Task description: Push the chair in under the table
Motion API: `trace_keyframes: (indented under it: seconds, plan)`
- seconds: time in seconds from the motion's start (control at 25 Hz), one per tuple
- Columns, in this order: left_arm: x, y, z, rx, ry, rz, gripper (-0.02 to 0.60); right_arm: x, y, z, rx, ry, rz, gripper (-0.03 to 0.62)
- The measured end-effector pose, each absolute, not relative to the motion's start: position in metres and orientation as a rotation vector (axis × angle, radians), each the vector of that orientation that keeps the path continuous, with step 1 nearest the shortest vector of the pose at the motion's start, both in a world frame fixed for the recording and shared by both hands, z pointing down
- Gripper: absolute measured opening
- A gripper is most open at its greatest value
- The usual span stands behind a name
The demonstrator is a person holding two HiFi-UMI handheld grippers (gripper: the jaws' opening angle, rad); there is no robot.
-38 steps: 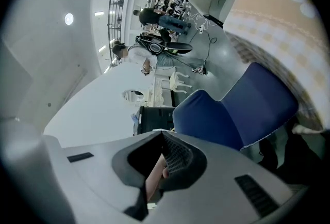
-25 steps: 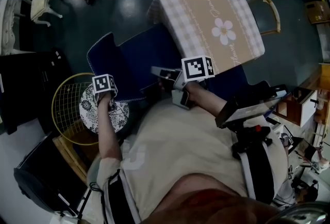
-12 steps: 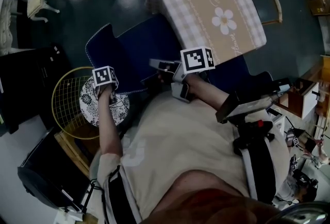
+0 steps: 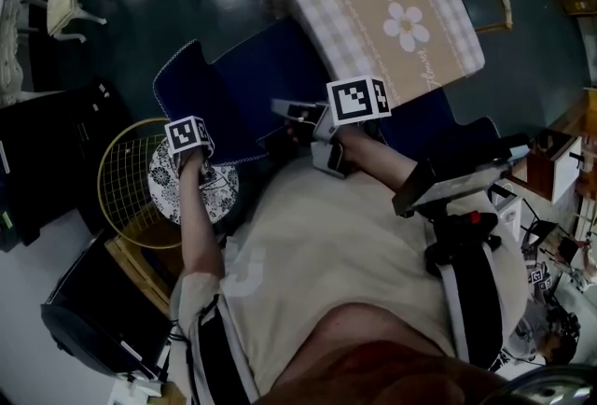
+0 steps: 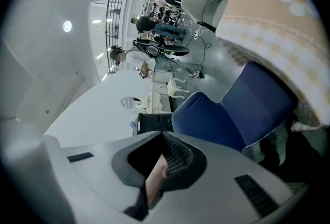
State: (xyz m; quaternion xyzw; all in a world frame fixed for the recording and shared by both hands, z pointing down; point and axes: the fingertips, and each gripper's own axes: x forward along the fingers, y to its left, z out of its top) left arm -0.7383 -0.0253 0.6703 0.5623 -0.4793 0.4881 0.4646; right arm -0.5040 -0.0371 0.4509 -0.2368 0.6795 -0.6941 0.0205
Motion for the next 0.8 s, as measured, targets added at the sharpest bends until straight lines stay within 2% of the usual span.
trace_keyframes:
  seconds: [0.8]
  plan:
    - [-0.718,-0.019,0.668,1.364,-1.153,1.062,0.149,-0.506,-0.035,0.453,-0.714,2.114,-2.161,0.011]
